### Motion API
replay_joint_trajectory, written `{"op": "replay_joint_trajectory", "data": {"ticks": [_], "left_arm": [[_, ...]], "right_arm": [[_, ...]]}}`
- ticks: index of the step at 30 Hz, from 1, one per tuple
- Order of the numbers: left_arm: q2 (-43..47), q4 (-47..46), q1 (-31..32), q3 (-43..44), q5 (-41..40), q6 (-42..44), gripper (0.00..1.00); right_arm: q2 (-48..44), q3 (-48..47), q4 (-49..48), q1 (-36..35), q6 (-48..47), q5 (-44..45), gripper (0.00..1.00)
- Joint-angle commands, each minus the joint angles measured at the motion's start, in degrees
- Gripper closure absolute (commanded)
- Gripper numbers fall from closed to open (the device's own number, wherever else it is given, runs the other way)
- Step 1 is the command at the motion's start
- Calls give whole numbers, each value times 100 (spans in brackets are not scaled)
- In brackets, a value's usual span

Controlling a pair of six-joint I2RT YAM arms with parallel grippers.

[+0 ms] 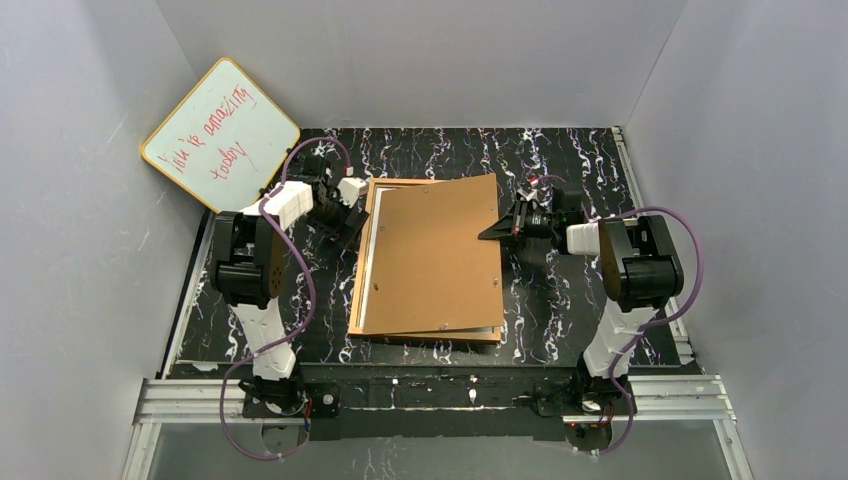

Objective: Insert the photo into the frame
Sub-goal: Place the photo frame item in the photo frame.

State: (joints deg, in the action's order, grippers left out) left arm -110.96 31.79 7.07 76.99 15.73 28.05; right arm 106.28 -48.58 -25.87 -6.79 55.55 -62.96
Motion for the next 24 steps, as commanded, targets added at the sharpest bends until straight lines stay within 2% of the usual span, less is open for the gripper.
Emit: {"op": "replay_joint_trajectory", "data": {"ticks": [1,24], "left_arm": [[-249,237,158,-194,315,-91,9],[-408,223,189,-305,358,-49,10]], "right_arm": [[45,-316,-511,-64,203,-289,99],[357,-616,-591,-111,-64,-206,99]]}}
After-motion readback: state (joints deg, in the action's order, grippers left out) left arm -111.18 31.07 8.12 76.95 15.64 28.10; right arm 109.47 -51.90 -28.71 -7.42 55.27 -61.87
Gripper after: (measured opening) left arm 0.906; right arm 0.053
